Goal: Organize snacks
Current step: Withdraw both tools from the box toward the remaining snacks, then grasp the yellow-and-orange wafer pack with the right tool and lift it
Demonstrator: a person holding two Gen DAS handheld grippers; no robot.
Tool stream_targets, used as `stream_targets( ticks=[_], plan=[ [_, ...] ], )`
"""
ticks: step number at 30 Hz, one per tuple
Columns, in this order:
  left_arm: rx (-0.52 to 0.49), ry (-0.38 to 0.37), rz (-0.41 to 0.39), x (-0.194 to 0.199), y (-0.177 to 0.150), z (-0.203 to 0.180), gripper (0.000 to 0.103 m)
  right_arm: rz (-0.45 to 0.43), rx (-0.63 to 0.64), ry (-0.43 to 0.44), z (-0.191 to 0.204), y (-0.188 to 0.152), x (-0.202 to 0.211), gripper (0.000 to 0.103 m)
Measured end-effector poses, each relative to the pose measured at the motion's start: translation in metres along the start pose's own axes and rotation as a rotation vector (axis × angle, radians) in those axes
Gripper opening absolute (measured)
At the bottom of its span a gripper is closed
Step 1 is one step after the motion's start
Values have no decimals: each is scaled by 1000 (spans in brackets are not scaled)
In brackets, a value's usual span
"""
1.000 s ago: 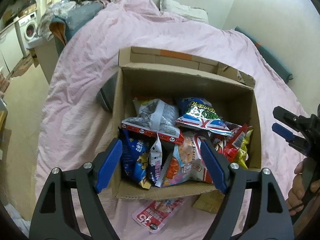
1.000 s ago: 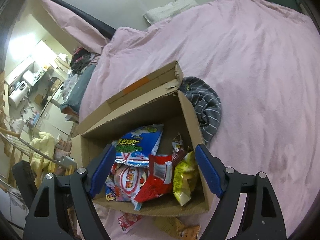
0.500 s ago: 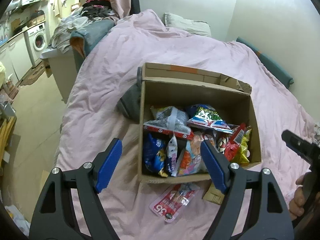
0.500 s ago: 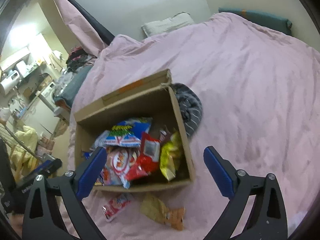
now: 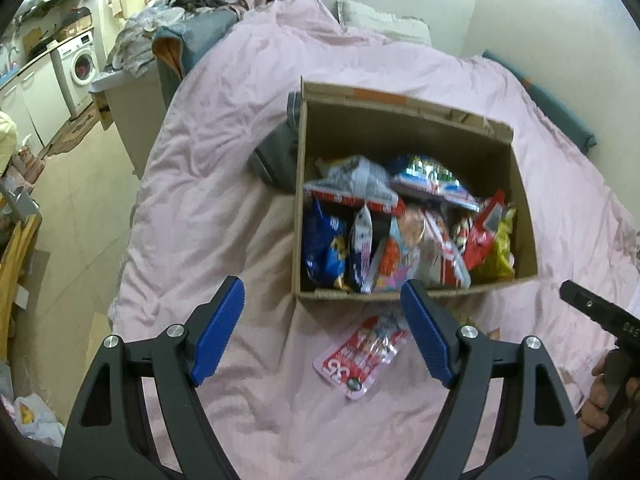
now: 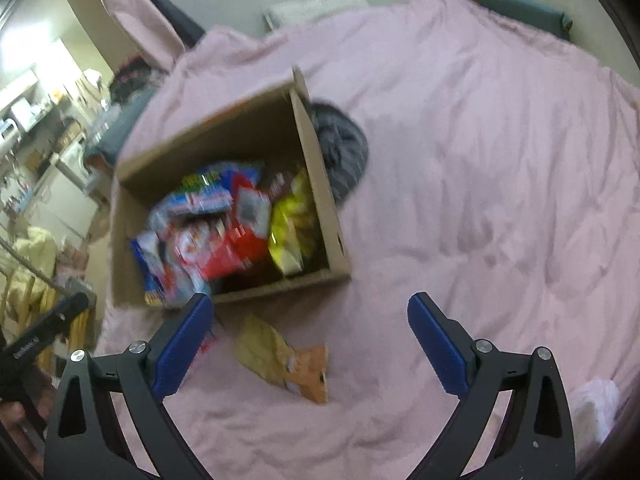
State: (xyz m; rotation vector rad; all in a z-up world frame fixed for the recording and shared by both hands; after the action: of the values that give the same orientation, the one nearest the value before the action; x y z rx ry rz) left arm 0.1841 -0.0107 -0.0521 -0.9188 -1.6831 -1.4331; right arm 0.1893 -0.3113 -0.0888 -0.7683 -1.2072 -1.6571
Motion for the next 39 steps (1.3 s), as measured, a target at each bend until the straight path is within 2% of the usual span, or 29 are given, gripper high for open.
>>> stream_targets(
  ticks=[3, 5, 7, 9, 15, 18, 21, 24, 26, 28, 31, 35, 37, 39],
  plan=[
    [-3, -4, 20, -4, -6, -2, 78, 96, -30, -4, -6, -11, -21, 100],
    [-3, -8, 39, -7, -9, -3, 78, 195, -41, -68, -11, -20, -42, 100],
    [-1, -10, 50, -9, -10, -4, 78, 268, -52, -81, -10, -26, -60, 100],
    [-2, -10, 51, -10, -10, -4, 78, 297, -37, -75, -2, -27, -72, 100],
    [14, -16, 67, -13, -10, 0, 78, 337, 98, -157, 33, -25, -103, 100],
    [13, -1, 67, -14, -11, 6, 78, 397, 140, -177, 43, -30, -122, 99],
    [30, 11, 73, -15, -13, 16, 78, 444, 138, -161, 43, -36, -133, 86],
    [57, 0, 87, -17, -14, 22, 78, 443, 121, -135, 39, -37, -130, 83],
    [73, -7, 100, -20, -14, 23, 78, 438, 106, -135, 31, -36, -128, 73],
    [81, -13, 105, -21, -13, 21, 78, 429, 86, -121, 25, -36, -125, 55],
    [72, -17, 109, -23, -12, 15, 78, 410, 71, -87, 23, -34, -117, 36],
    [35, 21, 132, -30, -18, 10, 78, 394, 81, -8, 25, -36, -101, 29],
    [19, 31, 169, -39, -22, 10, 78, 385, 92, 26, 27, -40, -91, 27],
    [-34, 39, 254, -56, -32, 4, 78, 372, 92, 48, 30, -39, -81, 27]
  ],
)
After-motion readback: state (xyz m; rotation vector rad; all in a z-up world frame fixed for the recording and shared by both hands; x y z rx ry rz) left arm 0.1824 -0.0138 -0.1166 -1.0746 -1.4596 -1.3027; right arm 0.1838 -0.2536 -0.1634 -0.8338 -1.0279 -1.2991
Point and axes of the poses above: each gripper's, at about its wrist camera, not at the fingertips, and x roughly against the way its jaws point, z to its left, y to its top, the point moved 6 cm from there along -x, roughly the way its jaws point, and after that the axes turned 9 degrees about z, right-handed, at the moved point
